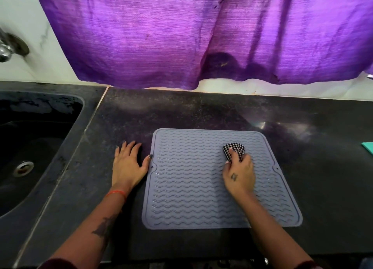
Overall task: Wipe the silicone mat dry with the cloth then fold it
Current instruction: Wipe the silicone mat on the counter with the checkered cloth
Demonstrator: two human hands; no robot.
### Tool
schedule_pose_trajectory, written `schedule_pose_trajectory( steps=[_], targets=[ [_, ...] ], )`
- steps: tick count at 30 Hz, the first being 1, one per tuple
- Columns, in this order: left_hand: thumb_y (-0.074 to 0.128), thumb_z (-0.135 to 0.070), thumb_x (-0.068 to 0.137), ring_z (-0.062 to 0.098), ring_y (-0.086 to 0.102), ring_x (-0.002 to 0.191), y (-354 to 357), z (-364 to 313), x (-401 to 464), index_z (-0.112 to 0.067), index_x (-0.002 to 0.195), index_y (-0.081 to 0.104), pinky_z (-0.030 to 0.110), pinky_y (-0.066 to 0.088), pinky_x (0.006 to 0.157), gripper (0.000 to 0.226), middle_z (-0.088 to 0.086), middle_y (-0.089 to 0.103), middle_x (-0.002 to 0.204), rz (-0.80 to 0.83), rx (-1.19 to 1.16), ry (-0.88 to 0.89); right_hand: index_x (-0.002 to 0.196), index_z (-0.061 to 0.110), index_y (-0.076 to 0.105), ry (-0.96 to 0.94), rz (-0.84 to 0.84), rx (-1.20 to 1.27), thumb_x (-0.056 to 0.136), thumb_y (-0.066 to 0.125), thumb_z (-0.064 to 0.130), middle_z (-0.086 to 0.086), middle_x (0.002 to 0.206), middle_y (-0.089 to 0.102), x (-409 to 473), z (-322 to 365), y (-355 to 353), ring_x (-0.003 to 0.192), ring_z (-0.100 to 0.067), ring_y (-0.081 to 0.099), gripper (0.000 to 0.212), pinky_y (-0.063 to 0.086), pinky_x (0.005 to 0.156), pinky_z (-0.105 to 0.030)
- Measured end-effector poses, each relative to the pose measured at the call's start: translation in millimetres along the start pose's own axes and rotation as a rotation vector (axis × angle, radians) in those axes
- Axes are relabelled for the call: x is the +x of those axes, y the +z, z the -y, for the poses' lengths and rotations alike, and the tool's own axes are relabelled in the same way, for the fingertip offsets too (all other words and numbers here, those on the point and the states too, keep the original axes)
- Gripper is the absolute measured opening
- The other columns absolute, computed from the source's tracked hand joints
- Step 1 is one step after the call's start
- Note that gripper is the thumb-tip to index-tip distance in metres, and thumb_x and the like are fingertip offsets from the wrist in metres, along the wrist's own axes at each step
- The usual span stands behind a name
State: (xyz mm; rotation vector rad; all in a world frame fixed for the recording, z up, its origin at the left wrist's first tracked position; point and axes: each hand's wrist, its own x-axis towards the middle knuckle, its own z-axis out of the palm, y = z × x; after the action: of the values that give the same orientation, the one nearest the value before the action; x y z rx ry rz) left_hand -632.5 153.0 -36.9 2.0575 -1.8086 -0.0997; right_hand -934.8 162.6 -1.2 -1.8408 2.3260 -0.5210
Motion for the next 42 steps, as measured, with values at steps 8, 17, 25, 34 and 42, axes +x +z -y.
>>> schedule_pose_trajectory(
  steps=[8,17,25,34,42],
  targets=[
    [0.024,-0.063,0.079,0.033,0.028,0.138,-1,-1,-1,-0.011,0.131,0.052,0.045,0.014,0.116,0.078,0.013,0.045,0.142,0.002,-0.007,-0.004,0.136,0.016,0.045,-0.233,0.044,-0.059,0.093,0.039,0.042,-0.021,0.122,0.046,-20,48,17,0.103,-0.033,0.048,0.05,0.047,0.081,-0.04],
    [0.024,-0.062,0.077,0.031,0.027,0.139,0,-2,-1,-0.011,0.131,0.051,0.044,0.012,0.117,0.079,0.012,0.045,0.142,-0.001,-0.016,-0.018,0.149,0.024,0.008,-0.408,0.215,-0.089,0.098,0.028,0.038,-0.017,0.143,0.019,-37,91,32,0.121,-0.03,0.03,0.057,0.032,0.101,-0.04],
    [0.023,-0.06,0.078,0.032,0.027,0.139,-1,-2,-1,-0.011,0.131,0.051,0.043,0.01,0.117,0.078,0.012,0.044,0.143,-0.001,-0.01,-0.013,0.148,0.024,0.015,-0.53,0.32,0.068,0.095,0.032,0.036,-0.018,0.138,0.026,-50,129,37,0.118,-0.031,0.034,0.057,0.038,0.099,-0.042],
    [0.031,-0.044,0.082,0.032,0.026,0.139,-1,-2,-1,-0.01,0.132,0.05,0.043,0.008,0.118,0.063,0.012,0.042,0.144,0.012,-0.018,-0.003,0.148,0.023,0.017,-0.534,0.343,0.065,0.095,0.038,0.032,-0.017,0.134,0.03,-57,132,31,0.117,-0.032,0.035,0.057,0.037,0.097,-0.04],
    [0.028,-0.057,0.079,0.033,0.029,0.138,-1,0,-2,-0.01,0.129,0.053,0.044,0.011,0.117,0.073,0.013,0.046,0.141,0.001,-0.014,0.014,0.148,0.027,0.013,-0.566,0.317,0.046,0.093,0.041,0.025,-0.016,0.132,0.033,-74,117,30,0.113,-0.03,0.037,0.062,0.041,0.092,-0.041]
  ],
)
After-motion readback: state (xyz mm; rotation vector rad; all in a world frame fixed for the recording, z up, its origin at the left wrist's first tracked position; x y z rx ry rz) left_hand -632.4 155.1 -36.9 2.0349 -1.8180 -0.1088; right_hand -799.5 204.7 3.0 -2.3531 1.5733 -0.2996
